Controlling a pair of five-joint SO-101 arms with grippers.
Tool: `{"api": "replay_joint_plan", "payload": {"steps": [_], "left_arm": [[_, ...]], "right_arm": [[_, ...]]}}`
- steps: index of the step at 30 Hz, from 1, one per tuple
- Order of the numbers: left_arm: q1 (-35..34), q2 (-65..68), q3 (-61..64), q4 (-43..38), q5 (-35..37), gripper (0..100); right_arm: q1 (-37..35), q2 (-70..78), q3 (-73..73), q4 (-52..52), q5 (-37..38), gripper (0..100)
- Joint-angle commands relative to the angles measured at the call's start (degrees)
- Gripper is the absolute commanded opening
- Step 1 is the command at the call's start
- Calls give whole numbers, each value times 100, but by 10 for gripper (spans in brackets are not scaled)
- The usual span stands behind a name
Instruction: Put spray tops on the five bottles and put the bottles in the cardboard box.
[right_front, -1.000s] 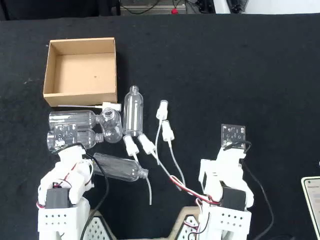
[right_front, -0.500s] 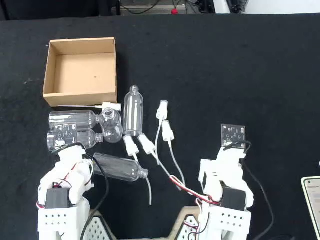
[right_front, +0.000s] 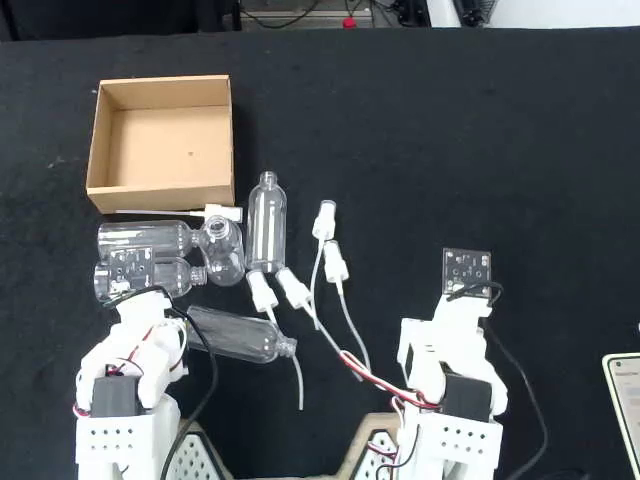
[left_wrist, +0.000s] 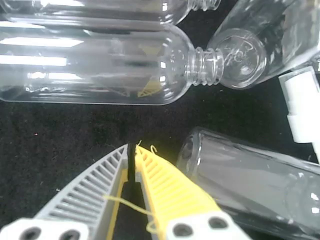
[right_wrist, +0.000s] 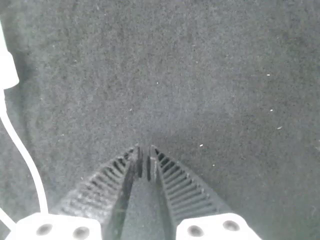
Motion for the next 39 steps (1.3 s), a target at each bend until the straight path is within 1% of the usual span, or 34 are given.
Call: {"api": "replay_joint_plan", "payload": {"steps": [1,8,10,12,14,16,18,20,22,24,26,28,30,32,35,37,39], "left_arm": [[40,-26,75,62,9,30],[-48,-26,75,70,-26,30],[-347,-26,4,0,-35,33],[-752,-35,-321,-185,-53,33],[-1253,-35,-840,-229,-343,33],[-1719,-35,-1349,-237,-835,33],[-2070,-35,-1745,-273,-1363,33],[-2237,-35,-2035,-299,-1829,33],[-2070,-44,-2132,-554,-1960,34],[-1631,-44,-2132,-905,-1829,34],[-1121,-35,-2123,-1169,-1688,34],[-593,-35,-2123,-1345,-1512,48],[-92,-35,-2114,-1521,-1275,111],[242,-35,-2035,-1670,-888,190],[479,-35,-1613,-2084,-290,264],[497,-35,-1262,-2365,-114,266],[505,-35,-1015,-2523,-114,268]], "right_arm": [[62,-549,-13,53,-9,31],[62,-549,-13,53,-9,29],[62,-549,-13,44,26,31],[62,-549,-13,-53,35,32],[62,-549,-13,-255,35,32],[62,-549,-13,-457,35,32],[97,-549,-13,-721,44,32],[97,-549,-13,-985,334,32],[97,-549,-13,-1319,932,33],[105,-541,-13,-1688,1433,33],[105,-541,-31,-2013,1697,33],[105,-541,-127,-2145,1714,33],[105,-541,-365,-2066,1714,33],[105,-549,-708,-1934,1714,33],[105,-541,-1367,-1714,1714,33],[70,-514,-1824,-1591,1714,33],[70,-505,-2255,-1477,1697,33]]}}
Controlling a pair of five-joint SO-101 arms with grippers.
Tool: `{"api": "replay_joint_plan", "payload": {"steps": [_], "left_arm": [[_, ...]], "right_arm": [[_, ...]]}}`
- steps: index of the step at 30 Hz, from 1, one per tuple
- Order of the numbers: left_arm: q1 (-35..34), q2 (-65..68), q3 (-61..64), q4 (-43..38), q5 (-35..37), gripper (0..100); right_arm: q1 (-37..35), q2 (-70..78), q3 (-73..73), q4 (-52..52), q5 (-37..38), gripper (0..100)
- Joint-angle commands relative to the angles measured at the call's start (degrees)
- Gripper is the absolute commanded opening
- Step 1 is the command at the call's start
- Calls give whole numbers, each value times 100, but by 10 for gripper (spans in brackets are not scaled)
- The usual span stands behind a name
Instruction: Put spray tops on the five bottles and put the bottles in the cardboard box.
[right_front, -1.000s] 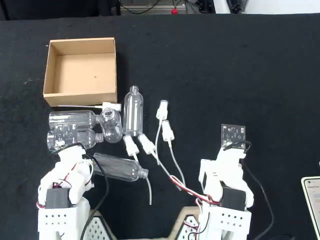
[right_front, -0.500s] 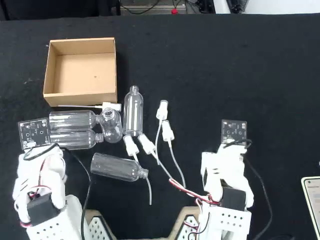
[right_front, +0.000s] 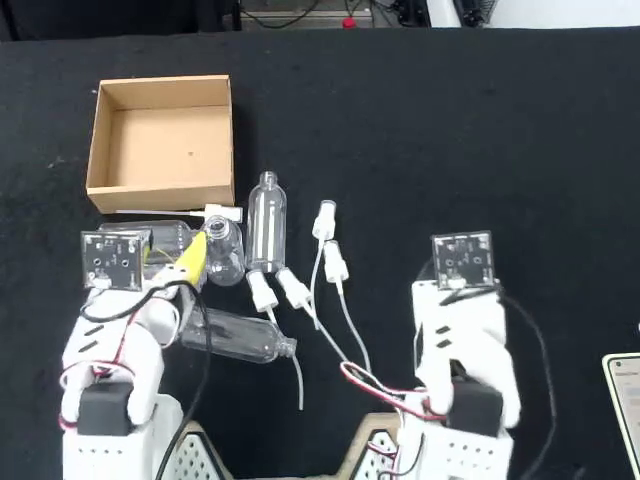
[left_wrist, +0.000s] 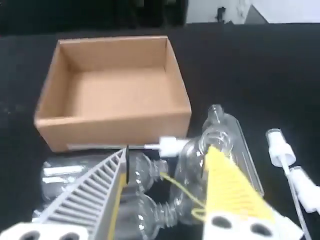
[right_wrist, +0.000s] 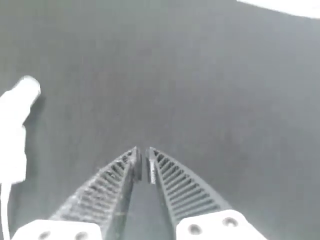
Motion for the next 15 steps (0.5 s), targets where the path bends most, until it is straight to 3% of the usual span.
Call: {"api": "replay_joint_plan", "payload": {"steps": [1,4,7,11,15], "left_arm": [[119,35,426,-501,202,269],[136,35,479,-510,202,270],[136,35,497,-510,202,271],[110,35,497,-273,141,272],[22,35,127,360,-457,268]], "right_arm": [[62,-505,-1051,176,-44,33],[0,-479,-1657,273,-343,35],[-536,-57,-2167,448,-580,83],[-1459,1226,-2774,554,-958,136],[-1934,2712,-3380,554,-1213,138]]}}
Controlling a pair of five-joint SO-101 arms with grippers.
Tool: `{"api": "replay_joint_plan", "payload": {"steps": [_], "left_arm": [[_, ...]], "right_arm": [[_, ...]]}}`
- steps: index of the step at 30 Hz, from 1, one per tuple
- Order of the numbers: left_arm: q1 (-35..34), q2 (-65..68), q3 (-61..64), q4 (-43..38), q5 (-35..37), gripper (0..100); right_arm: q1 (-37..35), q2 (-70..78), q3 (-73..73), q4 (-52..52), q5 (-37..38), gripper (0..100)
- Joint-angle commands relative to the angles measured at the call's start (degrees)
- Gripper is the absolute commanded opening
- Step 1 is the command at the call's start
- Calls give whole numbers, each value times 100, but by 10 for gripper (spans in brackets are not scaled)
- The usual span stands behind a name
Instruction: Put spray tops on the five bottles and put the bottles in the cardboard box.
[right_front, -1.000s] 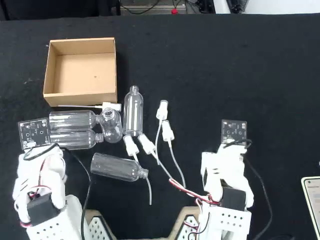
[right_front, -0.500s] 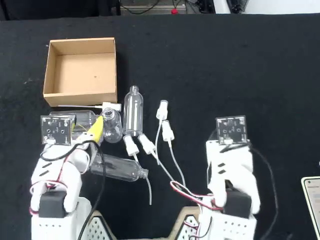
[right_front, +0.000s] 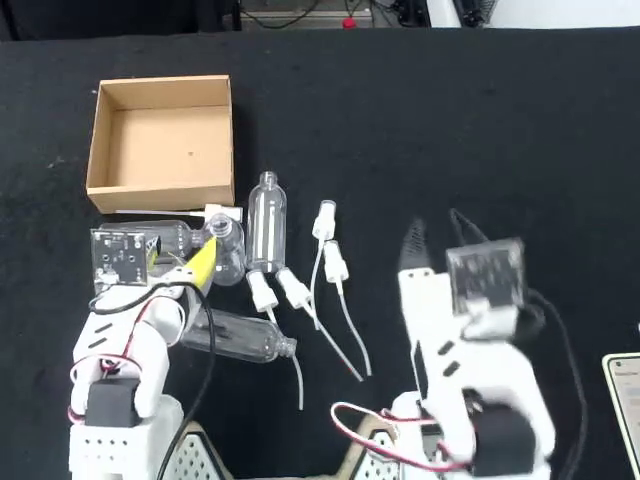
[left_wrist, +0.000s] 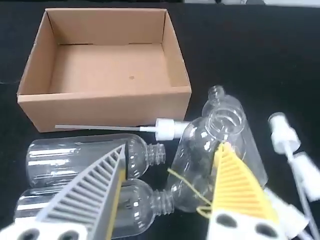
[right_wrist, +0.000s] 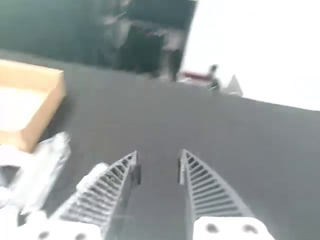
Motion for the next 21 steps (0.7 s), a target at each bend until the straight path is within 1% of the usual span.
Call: {"api": "replay_joint_plan", "payload": {"steps": [1,3,6,8,10,13,15,21], "left_arm": [[-75,44,-611,721,-519,268],[-198,44,-971,1090,-527,268],[-242,44,-1385,1653,-536,268],[-66,44,-1455,1846,-536,268],[189,44,-1349,1855,-519,268],[611,44,-998,1556,-510,271],[796,44,-699,1187,-501,272],[892,44,259,-255,-501,272]], "right_arm": [[-422,1393,-629,-9,-325,138],[-536,1965,-664,-70,-510,138],[-703,2545,-400,-527,-747,138],[-721,2782,-57,-976,-914,138],[-712,2897,321,-1389,-1020,138],[-712,2914,760,-1714,-1037,138],[-721,2914,892,-1767,-1037,138],[-721,2923,963,-1776,-1011,138]]}}
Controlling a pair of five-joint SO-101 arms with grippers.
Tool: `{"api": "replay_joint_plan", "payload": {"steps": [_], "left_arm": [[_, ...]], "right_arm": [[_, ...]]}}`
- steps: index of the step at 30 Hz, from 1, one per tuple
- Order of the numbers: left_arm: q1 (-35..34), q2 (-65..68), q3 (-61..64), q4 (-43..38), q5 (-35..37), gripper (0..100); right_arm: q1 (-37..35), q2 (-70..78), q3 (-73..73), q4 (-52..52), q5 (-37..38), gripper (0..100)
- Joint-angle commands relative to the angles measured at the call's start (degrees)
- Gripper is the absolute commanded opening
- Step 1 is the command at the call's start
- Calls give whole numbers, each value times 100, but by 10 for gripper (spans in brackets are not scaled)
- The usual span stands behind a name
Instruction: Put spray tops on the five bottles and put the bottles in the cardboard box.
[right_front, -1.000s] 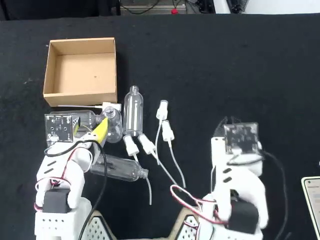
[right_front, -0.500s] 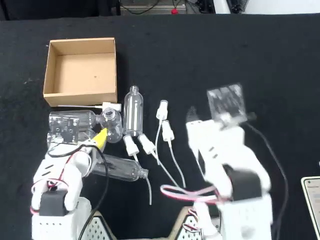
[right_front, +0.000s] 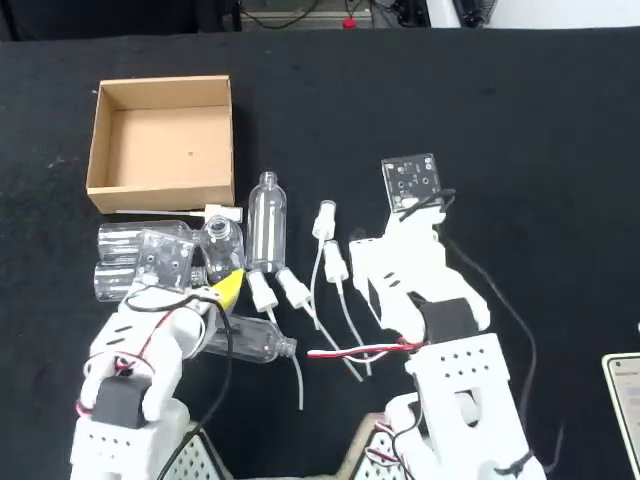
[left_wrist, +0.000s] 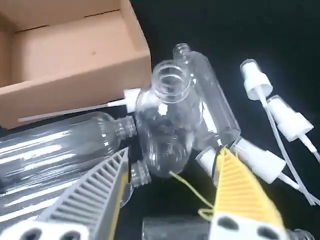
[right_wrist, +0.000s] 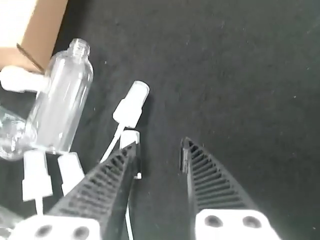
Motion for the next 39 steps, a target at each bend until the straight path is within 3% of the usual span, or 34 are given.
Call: {"api": "replay_joint_plan", "payload": {"steps": [1,16,39], "left_arm": [[92,-9,470,-1055,9,272],[57,9,954,-2233,-26,317],[92,18,954,-1829,0,320]], "right_arm": [[-88,31,-40,-149,0,138],[-88,48,189,-149,9,138],[-88,13,268,-149,9,138]]}}
